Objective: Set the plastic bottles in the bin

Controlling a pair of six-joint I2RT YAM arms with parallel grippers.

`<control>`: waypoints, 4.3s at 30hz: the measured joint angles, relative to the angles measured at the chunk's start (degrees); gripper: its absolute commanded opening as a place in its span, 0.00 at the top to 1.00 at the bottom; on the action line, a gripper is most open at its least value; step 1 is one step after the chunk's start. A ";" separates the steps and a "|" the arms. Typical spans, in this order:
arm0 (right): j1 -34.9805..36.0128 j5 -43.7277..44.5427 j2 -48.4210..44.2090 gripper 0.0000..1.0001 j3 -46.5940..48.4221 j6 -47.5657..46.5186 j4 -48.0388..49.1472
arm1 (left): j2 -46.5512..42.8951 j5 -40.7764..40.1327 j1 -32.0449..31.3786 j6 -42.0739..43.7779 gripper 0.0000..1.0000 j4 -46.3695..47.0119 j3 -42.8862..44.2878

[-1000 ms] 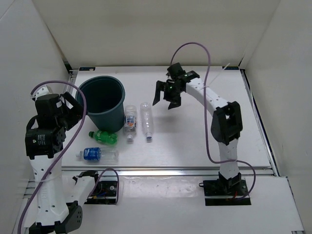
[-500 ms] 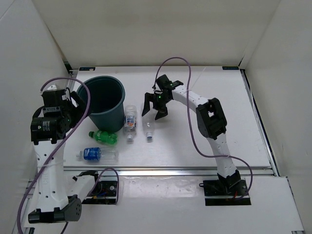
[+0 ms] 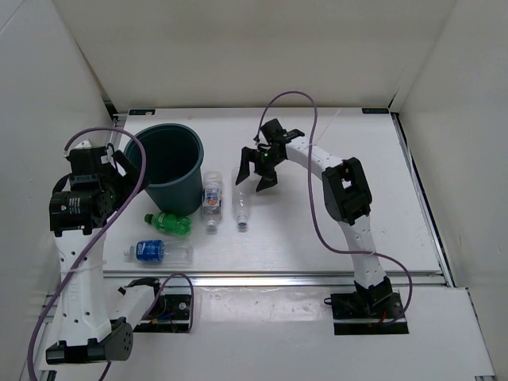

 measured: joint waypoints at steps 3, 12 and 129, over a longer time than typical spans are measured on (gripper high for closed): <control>-0.63 -0.74 0.96 0.00 1.55 -0.11 -0.13 | -0.39 -0.28 0.00 0.02 0.00 0.00 0.00; -0.72 -4.72 6.51 0.30 4.66 1.01 2.71 | -0.33 -0.66 0.00 0.46 0.00 -1.68 0.11; -4.79 -0.59 -17.84 0.90 8.13 12.92 12.90 | -27.80 -10.08 -0.44 -12.66 0.00 9.49 -26.99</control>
